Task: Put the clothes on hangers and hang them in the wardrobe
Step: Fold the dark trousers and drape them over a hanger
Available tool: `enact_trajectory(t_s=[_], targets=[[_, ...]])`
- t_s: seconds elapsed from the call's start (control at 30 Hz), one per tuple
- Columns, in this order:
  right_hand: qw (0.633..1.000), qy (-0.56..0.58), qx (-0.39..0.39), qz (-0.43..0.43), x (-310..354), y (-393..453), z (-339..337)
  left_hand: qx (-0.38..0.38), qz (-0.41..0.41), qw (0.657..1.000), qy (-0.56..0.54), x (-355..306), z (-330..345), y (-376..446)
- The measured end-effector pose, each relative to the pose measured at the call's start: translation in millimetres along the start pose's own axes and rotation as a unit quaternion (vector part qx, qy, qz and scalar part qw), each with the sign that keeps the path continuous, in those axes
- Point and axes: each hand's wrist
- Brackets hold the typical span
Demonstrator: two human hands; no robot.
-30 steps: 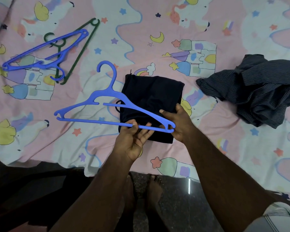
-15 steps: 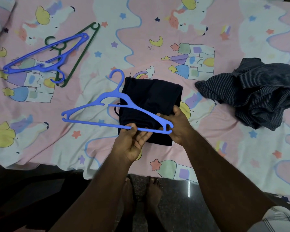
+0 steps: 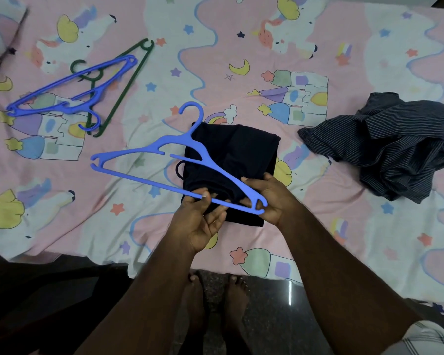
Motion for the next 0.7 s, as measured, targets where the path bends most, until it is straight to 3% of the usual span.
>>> enact_trajectory(t_s=[0.23, 0.4, 0.5, 0.63, 0.7], targets=[[0.999, -0.001, 0.044, 0.014, 4.3, -3.3, -2.5, 0.008, 0.025, 0.999, -0.032, 8.8, 2.8, 9.6], [0.977, -0.207, 0.052, -0.006, -4.3, -18.0, -14.1, -0.003, 0.037, 0.998, -0.050, 14.9, 5.4, 20.9], [0.962, -0.260, -0.038, -0.077, -15.5, -26.7, -14.1, -0.011, 0.032, 0.998, -0.050, 19.7, 9.3, 25.9], [0.842, -0.392, -0.264, -0.259, -39.6, -46.3, -9.7, -0.026, 0.032, 0.998, -0.053, 25.0, 11.5, 32.4], [0.835, -0.405, -0.283, -0.244, -46.6, -54.6, -5.4, -0.034, 0.037, 0.997, -0.052, 26.7, 9.1, 35.6]])
Point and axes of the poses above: each hand's wrist, its own y-axis towards the middle knuckle, its own z-axis out of the palm, x = y × z, and after that the axes turned 6 degrees about -z, right-handed
